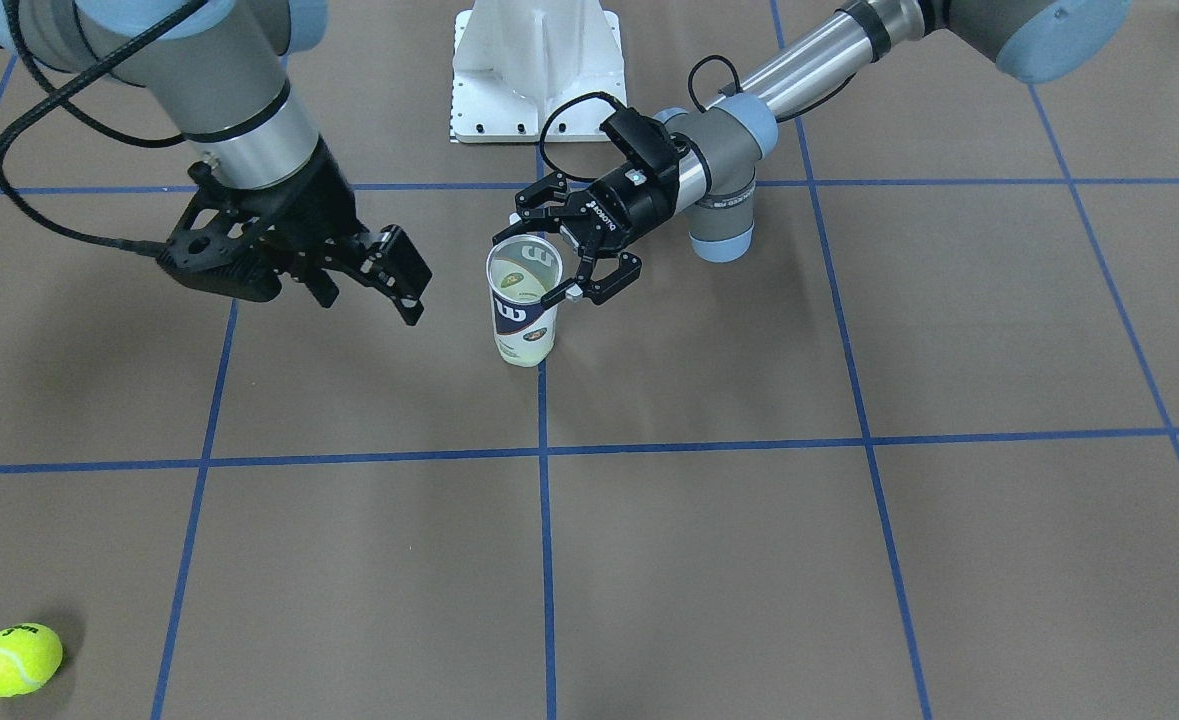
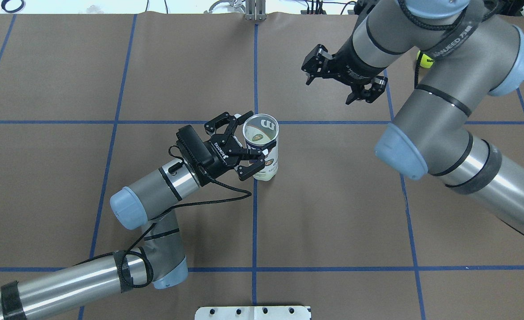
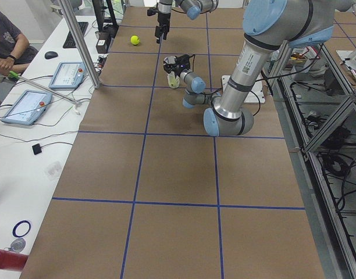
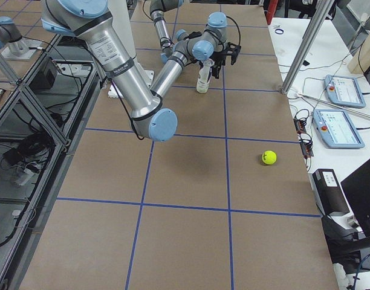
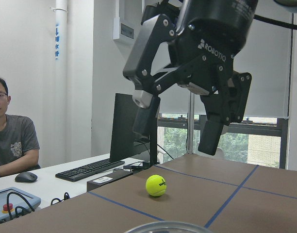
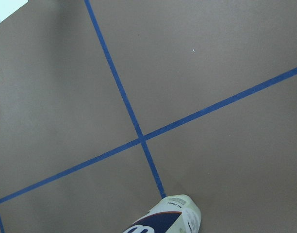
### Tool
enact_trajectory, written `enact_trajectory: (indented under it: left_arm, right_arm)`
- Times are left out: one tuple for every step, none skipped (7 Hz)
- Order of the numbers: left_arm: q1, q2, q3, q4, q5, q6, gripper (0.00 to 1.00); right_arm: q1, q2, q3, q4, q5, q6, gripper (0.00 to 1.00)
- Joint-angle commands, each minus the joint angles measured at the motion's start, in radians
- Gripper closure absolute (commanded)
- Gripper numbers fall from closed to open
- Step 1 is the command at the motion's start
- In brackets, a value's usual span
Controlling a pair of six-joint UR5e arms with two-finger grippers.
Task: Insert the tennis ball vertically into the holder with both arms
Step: 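Move the right gripper to the farther tennis ball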
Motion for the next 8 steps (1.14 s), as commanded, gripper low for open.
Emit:
enact_trajectory:
  left_arm:
    - [0.0,0.0,-0.001,0.0,0.0,-0.001,0.12]
    - [0.002,-0.007,-0.002,0.002,0.0,-0.002,0.12]
    - [0.003,-0.009,-0.002,0.002,0.0,-0.004,0.11]
    - [0.012,0.0,-0.004,-0.001,0.0,-0.004,0.11]
    - [0.017,-0.001,-0.004,-0.002,0.0,-0.005,0.11]
    - [0.017,-0.004,-0.007,-0.002,0.0,-0.007,0.1]
    - [0.019,-0.009,-0.007,0.0,0.0,-0.007,0.09]
    - [0.023,-0.014,-0.007,0.002,0.002,-0.007,0.09]
  right_arm:
    - [0.157,-0.023,-0.159,0.0,0.122,-0.23,0.0]
    - [0.206,-0.025,-0.223,0.0,0.13,-0.307,0.0]
    - [0.229,-0.041,-0.251,0.002,0.134,-0.379,0.0]
    - [0.237,-0.043,-0.259,0.002,0.134,-0.397,0.0]
    - [0.237,-0.043,-0.259,0.002,0.134,-0.397,0.0]
    - [0.242,-0.049,-0.27,0.003,0.134,-0.404,0.0]
    - [0.252,-0.058,-0.282,0.003,0.132,-0.441,0.0]
    - [0.262,-0.06,-0.305,0.003,0.132,-0.481,0.0]
